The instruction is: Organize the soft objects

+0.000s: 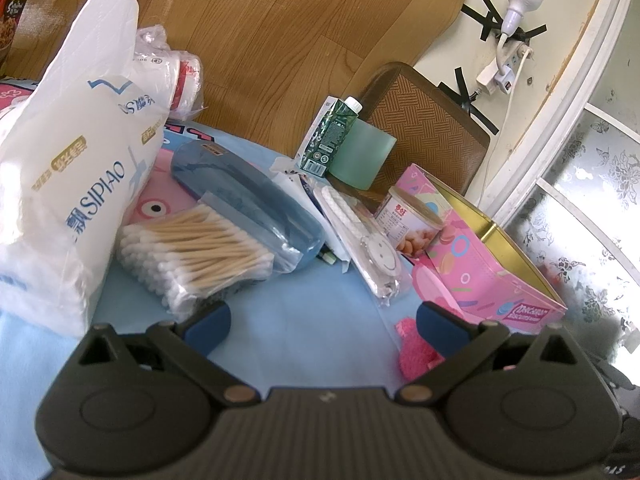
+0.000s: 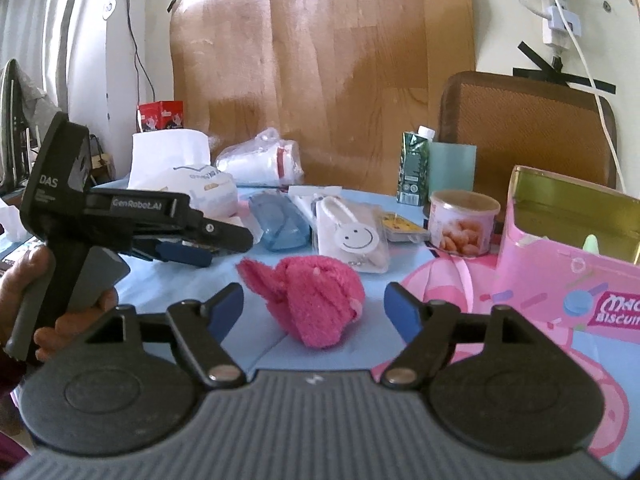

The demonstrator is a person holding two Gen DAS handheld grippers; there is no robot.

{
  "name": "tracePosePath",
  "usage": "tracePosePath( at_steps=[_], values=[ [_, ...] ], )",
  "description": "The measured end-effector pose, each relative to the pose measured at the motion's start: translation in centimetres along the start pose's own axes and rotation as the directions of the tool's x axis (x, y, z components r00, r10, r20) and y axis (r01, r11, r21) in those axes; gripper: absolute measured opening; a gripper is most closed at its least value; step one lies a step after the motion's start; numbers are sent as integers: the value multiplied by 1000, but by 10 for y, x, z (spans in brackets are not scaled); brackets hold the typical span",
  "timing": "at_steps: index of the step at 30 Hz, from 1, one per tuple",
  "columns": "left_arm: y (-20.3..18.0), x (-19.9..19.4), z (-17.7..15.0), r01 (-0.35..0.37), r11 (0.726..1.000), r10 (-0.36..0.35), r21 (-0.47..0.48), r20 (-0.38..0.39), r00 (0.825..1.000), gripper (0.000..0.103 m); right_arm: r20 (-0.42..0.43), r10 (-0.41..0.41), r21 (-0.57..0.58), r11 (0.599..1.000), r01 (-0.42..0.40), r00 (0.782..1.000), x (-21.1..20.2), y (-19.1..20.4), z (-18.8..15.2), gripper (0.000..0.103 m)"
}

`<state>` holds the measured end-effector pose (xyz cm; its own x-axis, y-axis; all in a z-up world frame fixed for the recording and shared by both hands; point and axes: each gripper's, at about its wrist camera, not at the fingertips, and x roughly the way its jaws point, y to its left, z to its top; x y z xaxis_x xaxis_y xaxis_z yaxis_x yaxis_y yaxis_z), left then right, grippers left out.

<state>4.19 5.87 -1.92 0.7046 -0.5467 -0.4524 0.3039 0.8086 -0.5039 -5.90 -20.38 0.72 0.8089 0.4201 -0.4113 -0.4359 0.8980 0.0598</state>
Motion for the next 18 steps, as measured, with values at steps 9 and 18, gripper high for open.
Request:
tracePosePath(
  at_steps=[9,18],
  values=[
    [1,0,0,8,1000,-8,-9,1,1000,103,-25,-6,12,1000,7,1000,3,-6,-9,82],
    [1,-1,1,10,1000,-10,-11,-1,1000,103,-53,1,8,1000,-1,999,11,-7,-17,82]
  ],
)
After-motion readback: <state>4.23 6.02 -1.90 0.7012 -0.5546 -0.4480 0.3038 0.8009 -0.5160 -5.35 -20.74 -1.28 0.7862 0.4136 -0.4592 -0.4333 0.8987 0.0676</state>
